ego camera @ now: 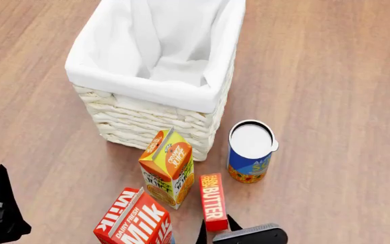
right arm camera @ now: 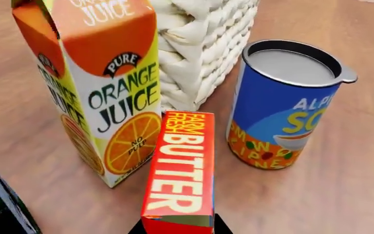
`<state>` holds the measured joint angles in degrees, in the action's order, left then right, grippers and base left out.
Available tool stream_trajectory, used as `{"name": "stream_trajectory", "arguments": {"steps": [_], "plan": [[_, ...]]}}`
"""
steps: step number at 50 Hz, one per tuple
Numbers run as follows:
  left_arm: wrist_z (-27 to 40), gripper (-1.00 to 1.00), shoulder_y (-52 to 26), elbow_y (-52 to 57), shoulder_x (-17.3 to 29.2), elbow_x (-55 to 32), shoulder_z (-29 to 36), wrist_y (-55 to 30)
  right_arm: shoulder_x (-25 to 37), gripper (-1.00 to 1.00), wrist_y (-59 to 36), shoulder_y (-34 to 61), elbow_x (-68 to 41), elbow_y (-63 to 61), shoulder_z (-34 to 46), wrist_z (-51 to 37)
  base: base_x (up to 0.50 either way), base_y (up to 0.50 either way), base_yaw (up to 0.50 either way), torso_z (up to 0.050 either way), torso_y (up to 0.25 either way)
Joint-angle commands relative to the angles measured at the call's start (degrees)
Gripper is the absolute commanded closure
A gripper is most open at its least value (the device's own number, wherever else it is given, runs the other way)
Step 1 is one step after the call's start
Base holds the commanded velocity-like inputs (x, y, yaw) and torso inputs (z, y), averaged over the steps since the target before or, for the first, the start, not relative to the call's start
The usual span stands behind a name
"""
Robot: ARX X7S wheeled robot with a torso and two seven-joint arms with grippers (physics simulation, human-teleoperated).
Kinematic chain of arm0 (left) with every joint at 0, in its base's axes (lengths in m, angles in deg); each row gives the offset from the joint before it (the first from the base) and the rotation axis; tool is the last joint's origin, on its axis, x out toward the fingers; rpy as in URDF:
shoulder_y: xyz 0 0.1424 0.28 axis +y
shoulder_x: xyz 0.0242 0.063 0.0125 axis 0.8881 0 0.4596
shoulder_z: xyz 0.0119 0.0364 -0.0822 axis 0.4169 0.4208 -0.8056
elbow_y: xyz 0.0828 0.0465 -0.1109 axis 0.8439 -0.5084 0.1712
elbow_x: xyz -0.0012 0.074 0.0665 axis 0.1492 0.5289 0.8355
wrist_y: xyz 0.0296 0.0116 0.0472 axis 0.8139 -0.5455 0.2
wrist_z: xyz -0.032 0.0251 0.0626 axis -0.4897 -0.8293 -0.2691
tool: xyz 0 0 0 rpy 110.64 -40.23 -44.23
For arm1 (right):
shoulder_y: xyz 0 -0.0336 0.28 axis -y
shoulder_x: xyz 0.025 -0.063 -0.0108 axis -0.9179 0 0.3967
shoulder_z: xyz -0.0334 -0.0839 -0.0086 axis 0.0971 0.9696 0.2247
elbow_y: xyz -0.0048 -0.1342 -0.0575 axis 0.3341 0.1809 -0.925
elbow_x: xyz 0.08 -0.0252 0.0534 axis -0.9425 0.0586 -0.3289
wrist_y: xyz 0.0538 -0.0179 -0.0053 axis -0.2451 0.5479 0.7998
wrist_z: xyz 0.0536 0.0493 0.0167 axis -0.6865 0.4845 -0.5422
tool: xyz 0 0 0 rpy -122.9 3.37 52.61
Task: Pick up the butter and put it in the basket.
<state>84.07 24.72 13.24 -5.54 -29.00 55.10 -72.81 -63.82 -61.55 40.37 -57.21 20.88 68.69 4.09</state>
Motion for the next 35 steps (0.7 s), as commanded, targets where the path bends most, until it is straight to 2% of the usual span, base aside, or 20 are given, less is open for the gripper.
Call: {"name": "stream_trajectory", "arguments": {"steps": [1,11,20,35], "plan": [[0.06,-1.00,-0.09,-0.15,0.21,0.02,0.31,0.19,3.35,1.00,-6.99,-4.92,3.71,-18.50,0.53,-4.95,0.00,0.00,0.00,0.000,0.000],[-0.05,-1.00,-0.50,-0.92,0.22,0.28,0.73,0.61,6.91,1.00,-18.01,-8.32,7.63,-38.89,2.26,-9.49,0.00,0.00,0.00,0.000,0.002],[-0.08,-1.00,-0.68,-1.05,0.41,0.24,0.85,0.87,8.39,1.00,-26.82,-9.13,12.03,-49.85,4.34,-12.04,0.00,0.00,0.00,0.000,0.000],[0.02,-1.00,-1.65,-2.19,0.42,-0.03,0.81,1.19,10.93,1.00,-52.03,-5.87,18.06,-73.68,5.48,-13.53,0.00,0.00,0.00,0.000,0.001]]}}
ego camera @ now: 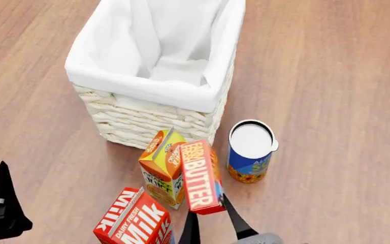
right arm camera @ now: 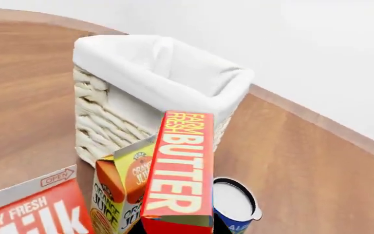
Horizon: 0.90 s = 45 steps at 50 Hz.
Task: Pick up the butter and put it in the basket.
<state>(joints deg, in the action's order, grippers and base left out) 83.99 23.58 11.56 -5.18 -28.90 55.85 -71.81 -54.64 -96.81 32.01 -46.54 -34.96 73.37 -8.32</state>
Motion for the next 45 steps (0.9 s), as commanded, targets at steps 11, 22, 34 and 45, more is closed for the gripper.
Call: {"name": "stream_trajectory", "arguments": {"steps": [11,22,34,45], "plan": [[0.46,-1.00,-0.81,-0.75,0.02,-0.30,0.21,0.18,-21.16,1.00,-12.47,-2.20,51.34,-18.79,-8.29,42.00,0.00,0.00,0.00,0.000,0.001],[0.75,-1.00,-0.57,-0.49,0.01,-0.31,0.54,0.33,-17.80,1.00,-45.45,26.73,87.06,-18.80,15.29,76.21,0.00,0.00,0.00,0.001,0.002],[1.03,-1.00,-0.46,-0.40,0.11,-0.35,0.73,0.52,-11.45,1.00,-51.44,31.04,108.82,-18.66,10.13,93.32,0.00,0.00,0.00,0.000,0.001],[1.03,-1.00,-0.53,-0.65,0.26,-0.28,0.95,0.76,-8.68,1.00,-50.35,32.37,103.11,-17.37,-1.44,96.41,0.00,0.00,0.00,0.000,0.001]]}}
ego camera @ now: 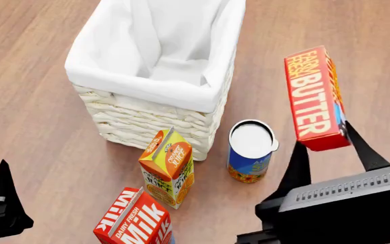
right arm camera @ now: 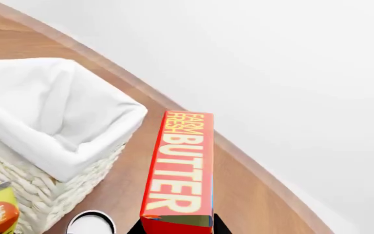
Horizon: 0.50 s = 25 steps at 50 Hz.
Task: Pick up the butter and put it in the basket.
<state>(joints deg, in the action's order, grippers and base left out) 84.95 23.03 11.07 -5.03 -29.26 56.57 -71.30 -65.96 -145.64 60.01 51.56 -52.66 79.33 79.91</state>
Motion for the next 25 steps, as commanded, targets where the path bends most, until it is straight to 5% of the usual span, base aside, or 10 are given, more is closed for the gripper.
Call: {"name": "stream_trajectory", "arguments": {"steps": [1,15,25], "plan": [[0.07,-1.00,0.03,-0.13,0.15,0.04,0.22,0.27,2.78,1.00,-1.46,4.44,4.60,0.40,-8.11,8.33,0.00,0.00,0.00,0.000,0.000],[0.14,-1.00,0.06,-0.19,0.43,-0.16,0.31,0.48,4.36,1.00,0.42,8.70,1.92,5.07,-19.16,14.69,0.00,0.00,0.00,0.001,0.001],[0.40,-1.00,0.08,-0.09,0.58,-0.33,0.27,0.55,5.73,1.00,0.05,13.81,-8.44,11.24,-24.23,10.48,0.00,0.00,0.00,0.000,0.001]]}}
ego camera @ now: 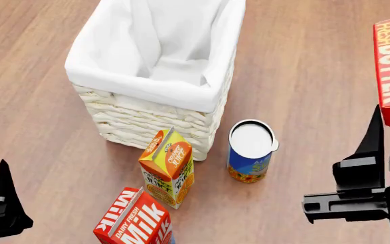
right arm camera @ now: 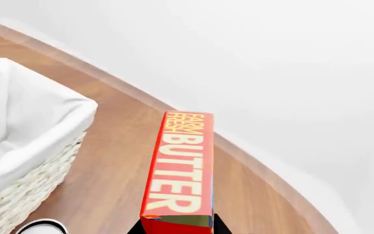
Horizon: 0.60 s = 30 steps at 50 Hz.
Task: Pick up the butter and put it in the basket.
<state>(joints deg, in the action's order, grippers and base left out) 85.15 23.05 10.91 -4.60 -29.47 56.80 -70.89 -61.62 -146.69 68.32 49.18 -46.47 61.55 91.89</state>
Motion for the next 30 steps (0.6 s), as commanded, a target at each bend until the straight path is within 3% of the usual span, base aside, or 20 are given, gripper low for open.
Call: {"name": "stream_trajectory", "arguments": {"steps": [1,13,30], "plan": [[0.22,-1.00,0.10,0.15,0.19,-0.16,0.02,0.14,1.31,1.00,1.33,6.08,-6.27,5.72,-6.63,-1.45,0.00,0.00,0.00,0.000,0.010],[0.78,-1.00,0.28,0.64,0.39,-0.86,-0.26,-0.17,0.59,1.00,4.25,17.96,-11.07,19.29,-7.42,-1.47,0.00,0.00,0.00,0.001,0.001],[2.38,-1.00,0.42,2.13,0.37,-2.22,-0.73,-1.14,-3.32,1.00,7.49,29.64,-23.30,33.93,-14.10,-9.15,0.00,0.00,0.00,0.001,0.002]]}}
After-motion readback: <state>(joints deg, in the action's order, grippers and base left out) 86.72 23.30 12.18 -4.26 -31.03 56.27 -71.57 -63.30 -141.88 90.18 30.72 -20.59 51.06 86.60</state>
